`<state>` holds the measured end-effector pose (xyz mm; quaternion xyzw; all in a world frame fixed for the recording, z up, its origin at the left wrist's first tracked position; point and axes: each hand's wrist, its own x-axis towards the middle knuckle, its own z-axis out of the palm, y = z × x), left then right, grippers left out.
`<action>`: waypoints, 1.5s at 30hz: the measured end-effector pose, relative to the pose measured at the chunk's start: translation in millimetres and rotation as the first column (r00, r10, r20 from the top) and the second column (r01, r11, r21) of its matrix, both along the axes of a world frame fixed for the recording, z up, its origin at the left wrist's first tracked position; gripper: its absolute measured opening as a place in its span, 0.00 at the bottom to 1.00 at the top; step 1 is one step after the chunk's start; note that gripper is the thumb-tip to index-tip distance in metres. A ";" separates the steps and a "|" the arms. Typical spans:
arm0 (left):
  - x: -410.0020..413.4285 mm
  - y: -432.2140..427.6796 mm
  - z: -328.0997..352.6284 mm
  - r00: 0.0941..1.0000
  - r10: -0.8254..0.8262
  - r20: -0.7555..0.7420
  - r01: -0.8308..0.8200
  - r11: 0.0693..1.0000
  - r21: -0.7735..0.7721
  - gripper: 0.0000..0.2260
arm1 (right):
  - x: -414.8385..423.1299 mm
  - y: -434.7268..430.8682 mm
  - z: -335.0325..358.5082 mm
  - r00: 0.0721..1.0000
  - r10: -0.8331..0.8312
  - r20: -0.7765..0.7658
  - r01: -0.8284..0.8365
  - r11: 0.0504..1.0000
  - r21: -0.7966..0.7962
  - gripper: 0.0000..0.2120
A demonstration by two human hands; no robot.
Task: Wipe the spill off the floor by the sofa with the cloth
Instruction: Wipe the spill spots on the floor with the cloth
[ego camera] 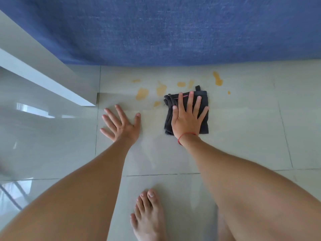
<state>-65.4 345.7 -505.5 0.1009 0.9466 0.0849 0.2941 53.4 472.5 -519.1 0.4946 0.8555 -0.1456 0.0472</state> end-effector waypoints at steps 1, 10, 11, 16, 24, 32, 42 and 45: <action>-1.1 0.0 0.1 1.000 -0.007 0.011 0.007 1.000 -0.007 0.35 | -10.1 -2.4 0.6 1.000 0.012 -0.003 -0.012 1.000 -0.003 0.25; -6.8 0.1 8.6 0.995 -0.034 0.099 0.038 0.999 -0.035 0.35 | -38.4 -36.4 2.5 0.969 0.244 -0.038 -0.246 0.968 -0.043 0.25; -7.1 -0.5 9.6 0.994 -0.032 0.105 0.036 0.999 -0.035 0.35 | -31.1 -38.2 4.1 0.955 0.293 -0.037 -0.294 0.954 -0.056 0.25; -7.5 -2.2 12.4 0.994 -0.040 0.106 0.043 0.999 -0.027 0.35 | 27.5 -22.6 2.6 0.894 0.446 -0.037 -0.447 0.894 -0.027 0.26; -9.7 -2.9 8.6 0.992 -0.048 0.116 0.052 0.998 -0.029 0.34 | 20.3 3.9 -1.1 0.988 0.151 0.010 -0.151 0.988 -0.009 0.25; -11.8 -3.6 2.3 0.993 -0.036 0.114 0.038 0.999 -0.021 0.33 | -58.4 -5.1 1.1 0.998 0.054 -0.013 -0.055 0.997 -0.048 0.27; -10.0 -23.2 7.7 0.962 0.157 -0.222 -0.111 0.972 0.206 0.23 | -16.7 -42.0 -3.4 0.874 0.480 -0.074 -0.481 0.877 0.015 0.26; -27.0 -32.6 6.8 0.936 0.278 -0.218 -0.251 0.958 0.140 0.29 | 9.6 -17.2 -2.1 0.853 0.520 -0.044 -0.519 0.854 0.034 0.27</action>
